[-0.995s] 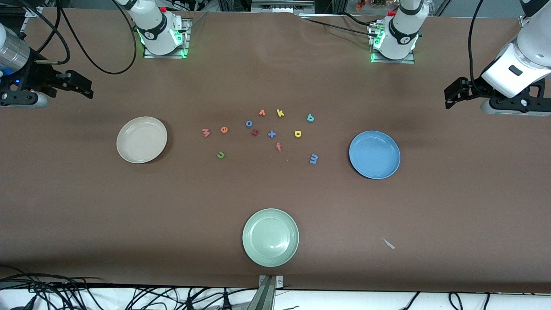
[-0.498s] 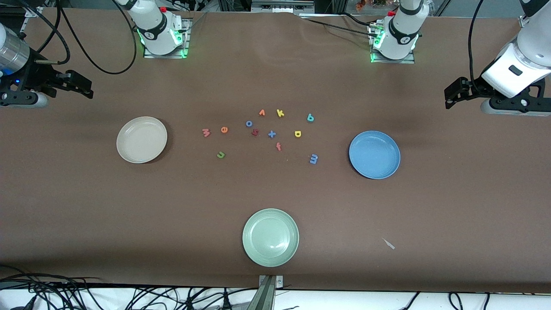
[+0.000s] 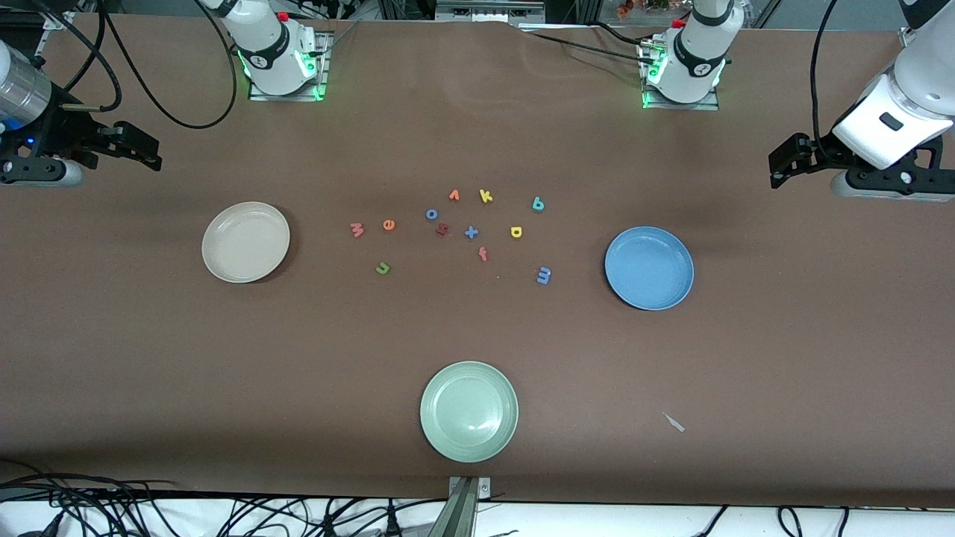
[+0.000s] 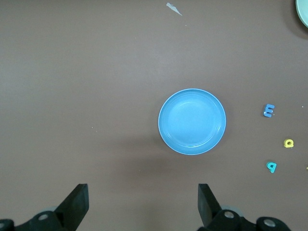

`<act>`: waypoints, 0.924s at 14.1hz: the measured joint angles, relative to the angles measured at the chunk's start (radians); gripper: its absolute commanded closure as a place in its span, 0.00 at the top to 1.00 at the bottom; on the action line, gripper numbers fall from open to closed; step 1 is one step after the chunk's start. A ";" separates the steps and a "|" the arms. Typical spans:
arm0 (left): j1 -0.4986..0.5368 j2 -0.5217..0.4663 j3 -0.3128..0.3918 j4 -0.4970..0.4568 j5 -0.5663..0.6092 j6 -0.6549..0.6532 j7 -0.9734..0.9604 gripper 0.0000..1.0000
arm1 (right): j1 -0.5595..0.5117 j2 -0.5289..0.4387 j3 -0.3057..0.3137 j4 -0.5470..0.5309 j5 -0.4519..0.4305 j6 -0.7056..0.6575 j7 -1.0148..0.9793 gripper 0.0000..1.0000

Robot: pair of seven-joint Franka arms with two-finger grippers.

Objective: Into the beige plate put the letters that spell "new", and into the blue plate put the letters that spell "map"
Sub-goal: 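Reach the left gripper to the blue E while the right gripper reaches the pink w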

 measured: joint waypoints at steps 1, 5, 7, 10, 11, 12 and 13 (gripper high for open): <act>-0.002 0.004 -0.002 0.002 0.000 0.000 0.000 1.00 | 0.000 0.000 0.000 0.000 0.000 0.000 0.000 1.00; -0.024 0.062 -0.033 0.050 0.000 -0.001 0.001 1.00 | 0.000 0.000 0.000 0.000 0.000 0.000 0.000 1.00; -0.030 0.114 -0.061 0.086 0.000 -0.001 0.000 1.00 | 0.000 0.000 0.000 0.000 0.000 0.000 0.000 1.00; -0.032 0.218 -0.089 0.158 0.000 0.000 0.001 1.00 | 0.000 0.004 0.000 -0.001 0.000 0.000 0.000 1.00; -0.033 0.263 -0.093 0.179 0.000 0.002 0.004 1.00 | 0.000 0.009 0.000 -0.001 0.000 0.000 0.000 1.00; -0.034 0.313 -0.097 0.197 0.000 0.013 0.010 1.00 | 0.000 0.016 0.000 -0.001 0.000 0.001 0.000 1.00; -0.041 0.368 -0.104 0.214 0.000 0.040 0.012 1.00 | 0.000 0.025 0.000 -0.001 0.002 0.004 0.000 1.00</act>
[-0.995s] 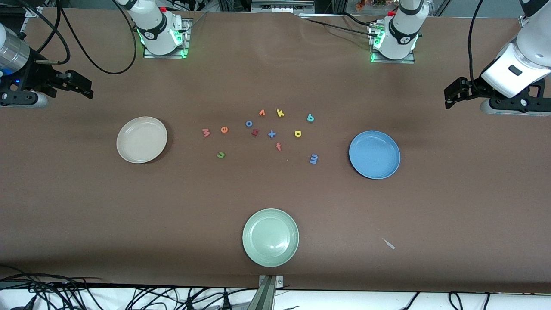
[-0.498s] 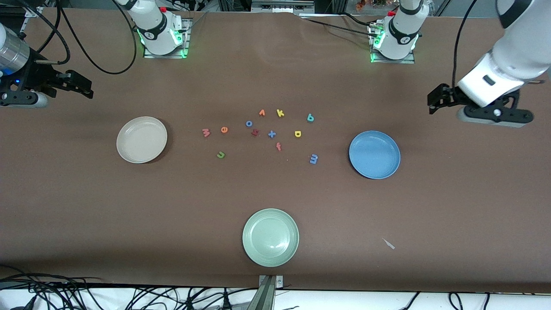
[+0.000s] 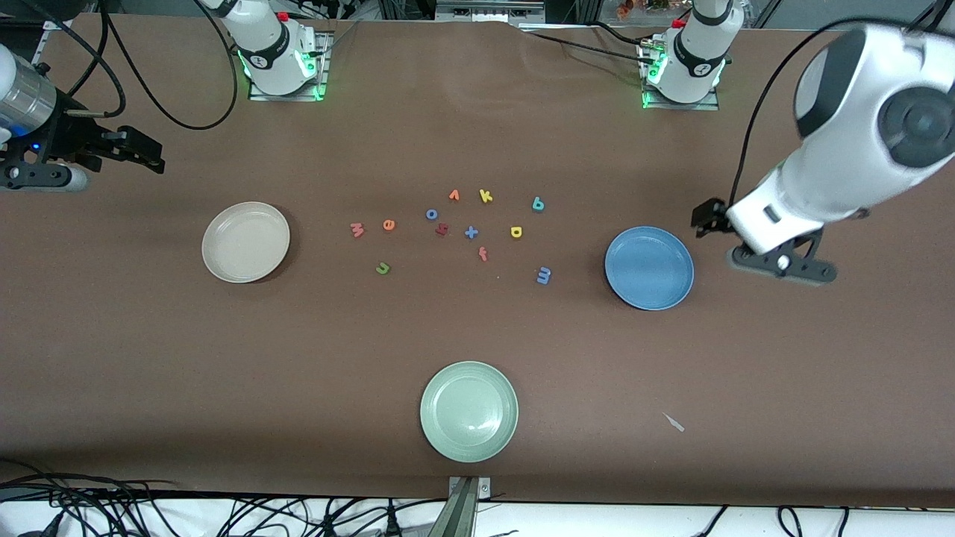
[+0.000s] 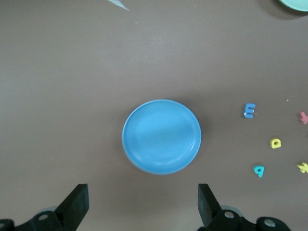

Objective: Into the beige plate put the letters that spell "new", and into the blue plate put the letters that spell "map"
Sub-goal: 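Reach the left gripper to the blue E while the right gripper reaches the pink w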

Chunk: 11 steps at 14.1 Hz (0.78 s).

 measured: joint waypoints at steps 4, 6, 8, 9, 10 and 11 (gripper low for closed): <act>-0.086 0.203 -0.011 0.048 0.000 0.152 -0.001 1.00 | 0.009 0.056 0.013 0.000 0.002 0.018 -0.024 1.00; -0.132 0.282 -0.013 0.054 0.000 0.241 -0.001 1.00 | 0.032 0.122 0.032 0.007 0.004 0.032 -0.026 1.00; -0.182 0.342 -0.017 0.061 0.000 0.316 -0.020 1.00 | 0.077 0.190 0.045 0.025 0.004 0.050 -0.024 1.00; -0.210 0.366 -0.018 0.063 0.000 0.351 -0.051 1.00 | 0.104 0.217 0.048 0.028 0.004 0.073 -0.015 1.00; -0.232 0.384 -0.018 0.064 0.000 0.372 -0.077 1.00 | 0.127 0.238 0.050 0.024 0.004 0.107 -0.003 1.00; -0.252 0.401 -0.018 0.065 0.000 0.383 -0.094 1.00 | 0.145 0.255 0.052 0.008 0.004 0.156 0.006 1.00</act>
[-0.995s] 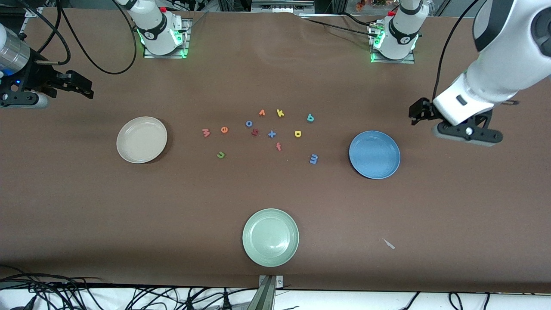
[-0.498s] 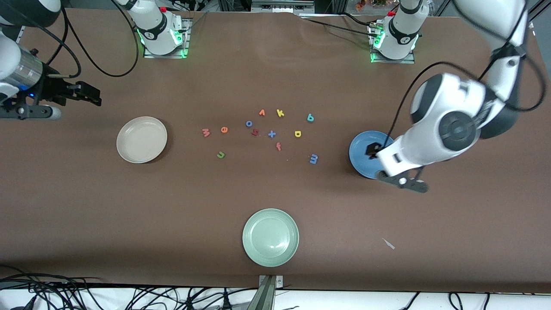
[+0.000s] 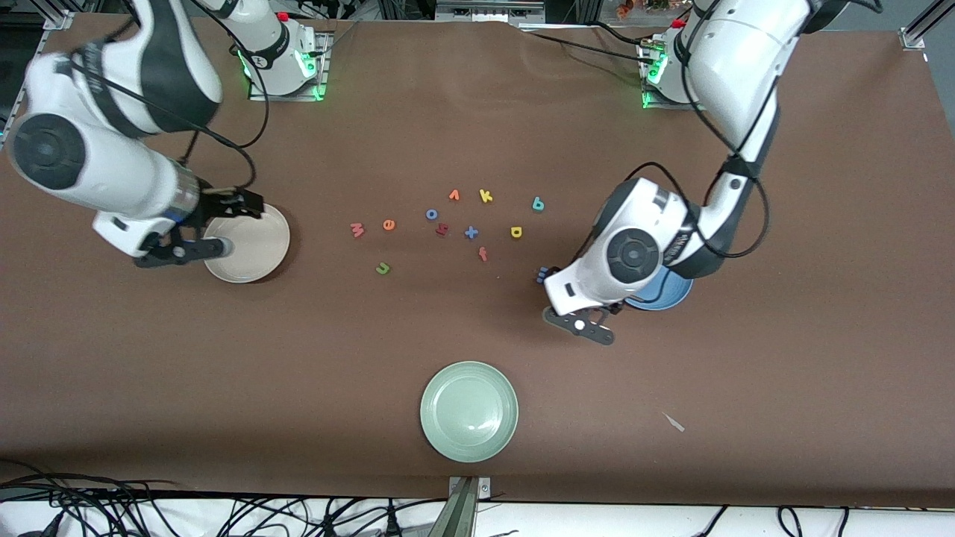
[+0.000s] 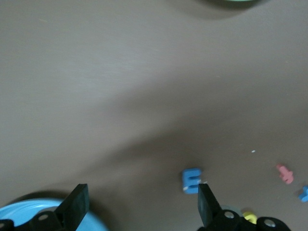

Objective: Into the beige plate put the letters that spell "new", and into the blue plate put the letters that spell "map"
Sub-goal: 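Reach the left gripper to the blue E while the right gripper reaches the pink w, then drop the blue E in the blue plate while the right gripper grasps the w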

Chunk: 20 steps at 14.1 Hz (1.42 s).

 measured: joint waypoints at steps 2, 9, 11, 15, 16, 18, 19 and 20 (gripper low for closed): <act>-0.030 0.022 0.000 -0.001 0.000 0.002 -0.031 1.00 | 0.013 0.018 0.012 -0.068 0.000 0.118 0.005 1.00; -0.055 0.089 0.001 -0.024 0.000 0.001 -0.066 0.96 | 0.017 0.023 0.083 -0.429 0.000 0.611 0.008 1.00; -0.061 0.093 0.000 -0.038 0.000 0.004 -0.070 0.91 | 0.029 0.026 0.091 -0.497 -0.001 0.685 0.018 1.00; -0.086 0.100 0.000 -0.085 0.000 0.073 -0.104 0.62 | 0.076 0.085 0.094 -0.528 -0.001 0.759 0.023 1.00; -0.086 0.102 0.000 -0.088 0.000 0.079 -0.105 0.51 | 0.087 0.107 0.094 -0.529 -0.001 0.773 0.025 1.00; -0.086 0.103 0.003 -0.088 0.000 0.080 -0.105 0.27 | 0.099 0.143 0.094 -0.528 -0.001 0.786 0.027 0.99; -0.086 0.102 0.007 -0.088 0.000 0.080 -0.105 0.13 | 0.102 0.154 0.094 -0.528 -0.002 0.787 0.027 0.99; -0.085 0.100 0.008 -0.087 0.000 0.080 -0.105 0.08 | 0.106 0.162 0.094 -0.528 -0.002 0.787 0.027 0.96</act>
